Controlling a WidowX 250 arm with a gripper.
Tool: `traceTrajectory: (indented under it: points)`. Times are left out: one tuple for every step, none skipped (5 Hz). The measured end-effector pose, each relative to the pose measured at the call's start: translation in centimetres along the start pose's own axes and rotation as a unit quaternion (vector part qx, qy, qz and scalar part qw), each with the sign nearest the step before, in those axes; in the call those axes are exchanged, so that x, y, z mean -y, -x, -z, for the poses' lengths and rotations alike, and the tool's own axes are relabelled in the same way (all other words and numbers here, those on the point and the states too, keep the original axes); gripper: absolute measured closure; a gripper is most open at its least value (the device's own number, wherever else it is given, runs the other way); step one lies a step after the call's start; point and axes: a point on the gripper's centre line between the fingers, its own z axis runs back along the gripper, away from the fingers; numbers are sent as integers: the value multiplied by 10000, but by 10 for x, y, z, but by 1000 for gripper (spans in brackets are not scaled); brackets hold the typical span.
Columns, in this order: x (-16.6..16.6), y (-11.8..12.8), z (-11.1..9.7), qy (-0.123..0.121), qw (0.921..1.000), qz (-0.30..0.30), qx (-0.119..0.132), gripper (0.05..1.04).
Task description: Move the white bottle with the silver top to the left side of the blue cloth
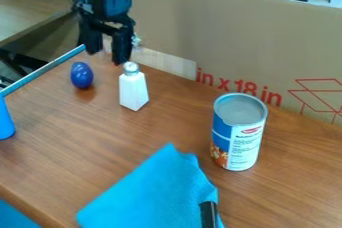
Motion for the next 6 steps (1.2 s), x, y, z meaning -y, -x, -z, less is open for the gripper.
traceTrajectory:
  points:
    - [5,-6,8,-116,9999,85,-32,83]
    - [8,-11,20,-71,9998,160,-135,83]
    - [9,-14,28,-68,9996,202,-206,83]
    - [12,-20,33,-118,9991,315,-264,83]
    - [9,-23,45,-113,9976,475,-500,83]
    - [9,-26,47,-167,9977,504,-428,135]
